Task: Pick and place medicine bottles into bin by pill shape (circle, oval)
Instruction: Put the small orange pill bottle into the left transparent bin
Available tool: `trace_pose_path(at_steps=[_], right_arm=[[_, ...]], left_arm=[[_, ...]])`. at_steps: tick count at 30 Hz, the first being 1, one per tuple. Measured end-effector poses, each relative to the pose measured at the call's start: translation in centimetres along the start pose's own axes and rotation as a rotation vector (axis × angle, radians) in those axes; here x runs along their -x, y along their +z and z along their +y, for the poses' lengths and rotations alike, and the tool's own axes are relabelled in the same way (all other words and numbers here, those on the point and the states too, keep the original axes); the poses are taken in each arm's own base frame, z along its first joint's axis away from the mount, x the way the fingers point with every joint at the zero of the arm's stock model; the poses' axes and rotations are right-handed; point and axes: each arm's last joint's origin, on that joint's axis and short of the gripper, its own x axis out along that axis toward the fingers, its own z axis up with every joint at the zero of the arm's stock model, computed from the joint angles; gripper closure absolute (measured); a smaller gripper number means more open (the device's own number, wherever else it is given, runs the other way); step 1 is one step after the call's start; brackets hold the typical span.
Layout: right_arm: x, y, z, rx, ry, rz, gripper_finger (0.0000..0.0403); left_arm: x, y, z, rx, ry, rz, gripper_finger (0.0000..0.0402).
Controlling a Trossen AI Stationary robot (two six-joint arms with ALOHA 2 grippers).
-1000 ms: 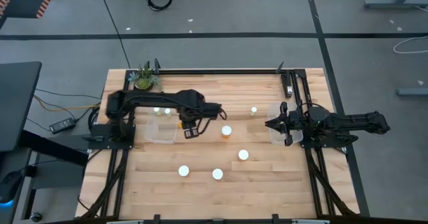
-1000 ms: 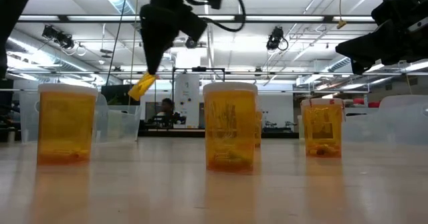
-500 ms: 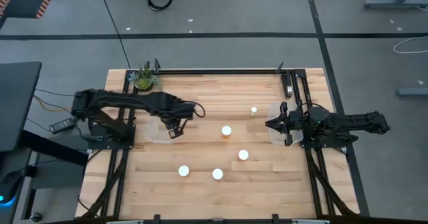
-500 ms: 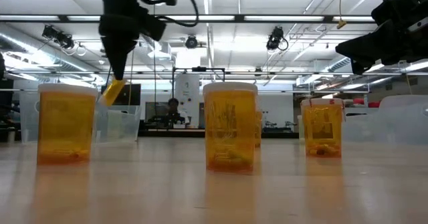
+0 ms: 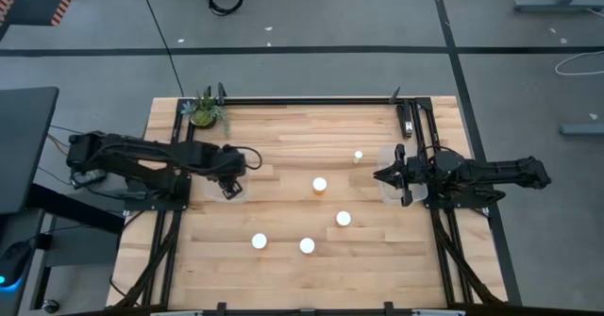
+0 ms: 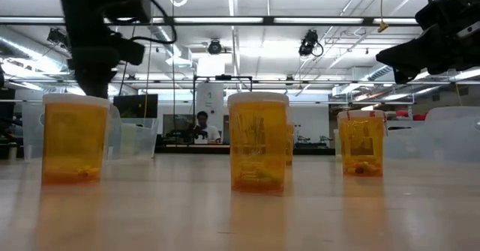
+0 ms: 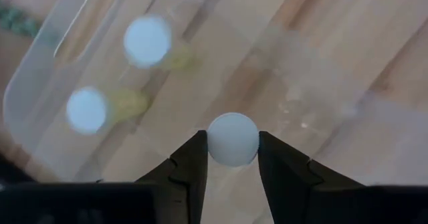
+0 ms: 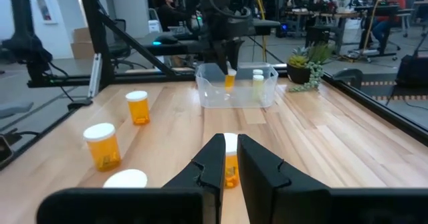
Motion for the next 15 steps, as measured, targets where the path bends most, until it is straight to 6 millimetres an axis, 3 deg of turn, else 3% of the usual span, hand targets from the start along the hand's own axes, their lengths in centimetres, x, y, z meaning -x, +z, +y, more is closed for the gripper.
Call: trace_pose_path(at_steps=[6, 15], right_arm=[[-0.1, -0.1, 0.0, 0.000, -0.001, 0.010, 0.0357], [-0.1, -0.1, 0.0, 0.000, 0.000, 0.019, 0.0357]], left_arm=[[-0.6, -2.1, 1.2, 0.074, -0.002, -0.037, 0.0273], [-0.4, -3.5, 1.7, 0.123, -0.020, -0.081, 0.0267]])
